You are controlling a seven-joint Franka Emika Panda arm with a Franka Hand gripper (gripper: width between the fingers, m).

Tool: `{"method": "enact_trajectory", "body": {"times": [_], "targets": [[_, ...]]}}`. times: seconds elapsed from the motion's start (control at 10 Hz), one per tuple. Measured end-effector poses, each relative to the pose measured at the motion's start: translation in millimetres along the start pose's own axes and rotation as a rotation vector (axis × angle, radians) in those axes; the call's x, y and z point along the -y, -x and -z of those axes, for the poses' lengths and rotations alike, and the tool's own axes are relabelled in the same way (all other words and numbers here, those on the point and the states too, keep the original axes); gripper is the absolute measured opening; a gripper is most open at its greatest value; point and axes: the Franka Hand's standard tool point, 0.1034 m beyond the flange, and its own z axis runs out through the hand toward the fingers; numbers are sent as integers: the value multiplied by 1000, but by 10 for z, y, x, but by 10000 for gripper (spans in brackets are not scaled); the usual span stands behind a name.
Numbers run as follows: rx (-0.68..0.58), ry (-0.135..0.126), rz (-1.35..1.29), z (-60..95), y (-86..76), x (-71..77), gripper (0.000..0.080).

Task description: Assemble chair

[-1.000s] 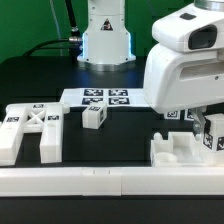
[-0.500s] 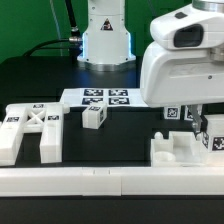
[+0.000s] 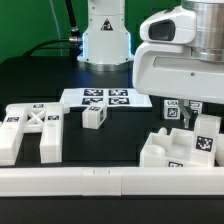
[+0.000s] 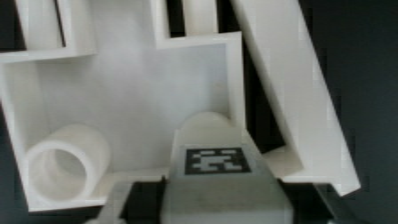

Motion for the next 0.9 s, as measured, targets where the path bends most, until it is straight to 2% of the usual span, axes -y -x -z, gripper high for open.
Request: {"method": "enact_trajectory", "body": {"times": [0.2,0.3,0.4,0.5,0.6,0.7,0.9], "targets": [[-4,11,-91,4,-35,-61,290],[-4,10,-89,0,-32,-54,319],[-4,10,-88,0,-33,-55,493],[-4,9,-81,11,-31,-49,493],[-8,5,-59,59,-8,-35,615],[-5,4,-30,133,59,-73,639],[1,0,20,316,134,-293,648]]}}
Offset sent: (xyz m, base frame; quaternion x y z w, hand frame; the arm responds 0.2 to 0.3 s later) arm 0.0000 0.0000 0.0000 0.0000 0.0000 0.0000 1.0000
